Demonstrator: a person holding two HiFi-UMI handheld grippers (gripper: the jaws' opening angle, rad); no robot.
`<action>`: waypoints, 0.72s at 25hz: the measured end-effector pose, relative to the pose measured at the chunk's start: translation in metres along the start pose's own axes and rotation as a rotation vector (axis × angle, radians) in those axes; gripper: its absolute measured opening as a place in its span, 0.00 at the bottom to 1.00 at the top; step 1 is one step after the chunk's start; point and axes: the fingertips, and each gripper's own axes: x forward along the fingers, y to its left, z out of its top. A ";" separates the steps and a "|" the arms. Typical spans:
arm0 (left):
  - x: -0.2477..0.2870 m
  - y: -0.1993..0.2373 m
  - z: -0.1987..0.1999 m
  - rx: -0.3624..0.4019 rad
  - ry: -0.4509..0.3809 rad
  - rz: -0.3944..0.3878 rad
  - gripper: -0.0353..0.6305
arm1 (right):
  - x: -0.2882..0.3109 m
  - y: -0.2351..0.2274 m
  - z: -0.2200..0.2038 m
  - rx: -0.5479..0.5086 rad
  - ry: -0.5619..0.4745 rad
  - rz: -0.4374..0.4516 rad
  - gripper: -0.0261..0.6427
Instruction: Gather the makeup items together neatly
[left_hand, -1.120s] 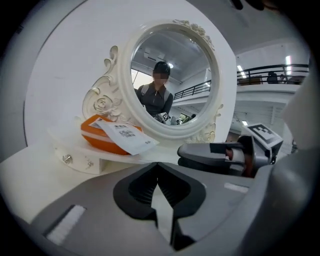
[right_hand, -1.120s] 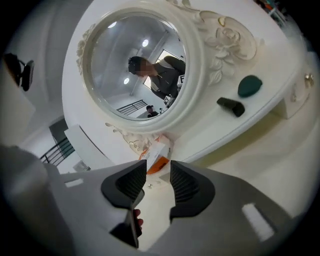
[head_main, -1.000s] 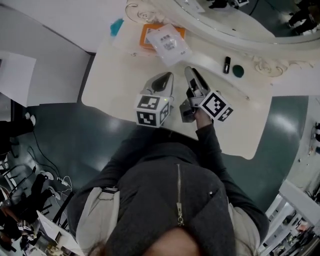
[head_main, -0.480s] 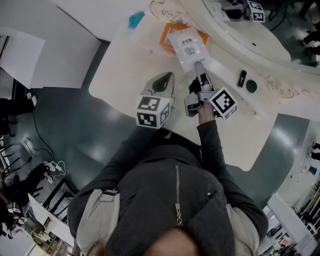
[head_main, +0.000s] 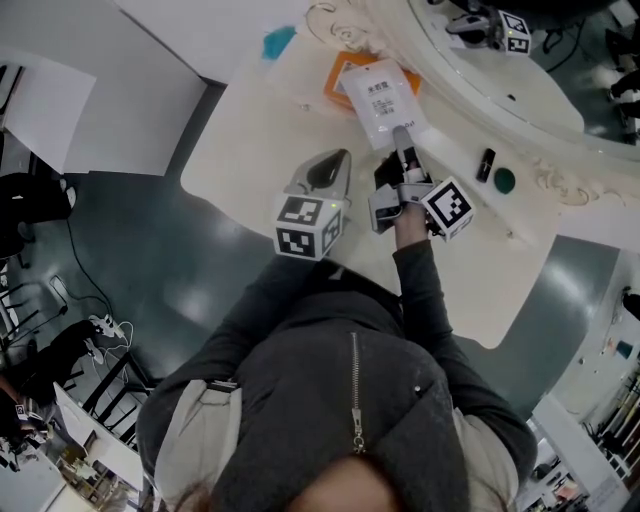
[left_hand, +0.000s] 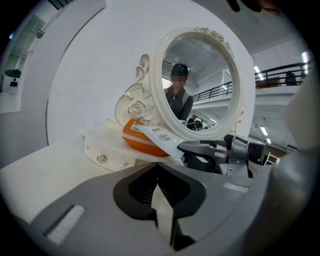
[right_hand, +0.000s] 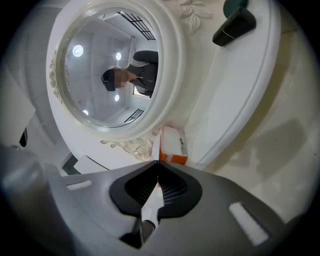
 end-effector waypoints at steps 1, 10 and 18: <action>0.000 -0.001 0.000 0.000 0.000 -0.002 0.07 | -0.001 0.000 0.000 -0.012 0.002 -0.003 0.05; -0.002 -0.004 -0.002 0.009 0.003 -0.018 0.07 | -0.006 0.008 0.000 -0.012 -0.033 0.018 0.04; -0.003 -0.015 -0.004 0.024 0.010 -0.053 0.07 | -0.023 0.012 0.001 -0.019 -0.062 0.028 0.04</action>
